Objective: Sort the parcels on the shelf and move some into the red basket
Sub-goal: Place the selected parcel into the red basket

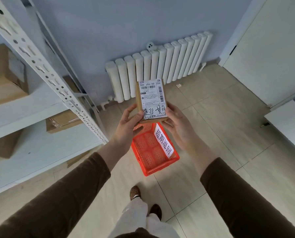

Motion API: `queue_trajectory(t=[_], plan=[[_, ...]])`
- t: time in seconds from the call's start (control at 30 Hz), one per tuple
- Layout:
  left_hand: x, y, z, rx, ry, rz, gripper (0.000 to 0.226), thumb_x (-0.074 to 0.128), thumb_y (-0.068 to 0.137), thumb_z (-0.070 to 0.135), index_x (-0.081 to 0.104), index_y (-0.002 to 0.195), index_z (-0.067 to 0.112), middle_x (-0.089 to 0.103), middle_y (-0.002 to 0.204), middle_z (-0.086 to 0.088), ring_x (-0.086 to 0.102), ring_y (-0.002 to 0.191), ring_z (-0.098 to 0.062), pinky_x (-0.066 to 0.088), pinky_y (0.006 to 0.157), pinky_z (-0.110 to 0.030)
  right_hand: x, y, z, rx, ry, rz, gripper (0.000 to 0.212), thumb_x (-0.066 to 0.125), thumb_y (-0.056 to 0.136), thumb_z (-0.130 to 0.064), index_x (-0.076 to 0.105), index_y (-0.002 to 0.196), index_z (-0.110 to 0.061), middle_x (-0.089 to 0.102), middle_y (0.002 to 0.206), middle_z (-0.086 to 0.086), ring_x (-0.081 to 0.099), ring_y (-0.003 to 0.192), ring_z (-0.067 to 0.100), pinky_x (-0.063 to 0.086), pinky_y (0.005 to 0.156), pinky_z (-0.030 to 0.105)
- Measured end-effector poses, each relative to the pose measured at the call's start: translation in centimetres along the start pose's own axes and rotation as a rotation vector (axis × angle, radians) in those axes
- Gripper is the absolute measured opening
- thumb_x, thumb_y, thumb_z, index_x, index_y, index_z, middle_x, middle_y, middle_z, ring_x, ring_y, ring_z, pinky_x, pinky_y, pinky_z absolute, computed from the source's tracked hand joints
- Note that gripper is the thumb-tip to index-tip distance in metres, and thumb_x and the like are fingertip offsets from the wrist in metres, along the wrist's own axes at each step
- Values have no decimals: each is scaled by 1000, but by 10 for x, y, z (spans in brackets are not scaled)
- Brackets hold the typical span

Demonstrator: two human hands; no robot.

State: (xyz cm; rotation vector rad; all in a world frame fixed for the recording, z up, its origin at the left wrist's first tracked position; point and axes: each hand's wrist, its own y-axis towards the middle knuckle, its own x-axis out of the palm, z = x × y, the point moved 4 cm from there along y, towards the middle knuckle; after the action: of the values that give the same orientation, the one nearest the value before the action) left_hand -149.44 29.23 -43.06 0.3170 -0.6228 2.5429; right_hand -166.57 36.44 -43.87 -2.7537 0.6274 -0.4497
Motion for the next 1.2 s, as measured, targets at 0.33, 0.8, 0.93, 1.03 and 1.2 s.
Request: queue_trajectory(t=[0.33, 0.8, 0.93, 1.03, 1.2], plan=[[-18, 91, -46, -108, -11, 98, 45, 65, 101, 24, 53, 145, 24, 80, 107, 3, 77, 97, -11, 57, 84, -29, -25, 98, 53, 171, 25, 20, 40, 64, 101, -32, 57, 135, -13, 73, 128, 12, 63, 129, 29, 40, 119, 52], [-4, 199, -209, -324, -229, 333, 61, 61, 102, 36, 36, 158, 44, 65, 142, 3, 55, 135, -25, 33, 120, -56, -116, 231, 173, 478, -143, -124, 30, 57, 105, -34, 59, 133, -22, 74, 125, 2, 62, 128, 23, 38, 119, 49], [-26, 230, -278, -344, -293, 427, 56, 60, 102, 43, 41, 155, 45, 63, 143, 5, 53, 138, -24, 31, 122, -56, -124, 261, 241, 519, -193, -163, 33, 55, 105, -40, 59, 135, -29, 74, 125, -5, 61, 128, 19, 40, 116, 43], [-52, 252, -334, -378, -338, 508, 53, 62, 100, 46, 48, 150, 36, 64, 139, 3, 53, 137, -29, 31, 123, -56, -126, 282, 302, 538, -229, -171, 34, 54, 104, -46, 57, 135, -33, 73, 126, -8, 58, 131, 16, 39, 116, 42], [-100, 290, -438, -406, -466, 620, 44, 66, 98, 41, 58, 137, 23, 68, 134, -4, 59, 131, -30, 36, 120, -53, -135, 317, 407, 583, -248, -161, 38, 57, 104, -40, 55, 141, -31, 72, 129, -8, 60, 129, 13, 44, 110, 37]])
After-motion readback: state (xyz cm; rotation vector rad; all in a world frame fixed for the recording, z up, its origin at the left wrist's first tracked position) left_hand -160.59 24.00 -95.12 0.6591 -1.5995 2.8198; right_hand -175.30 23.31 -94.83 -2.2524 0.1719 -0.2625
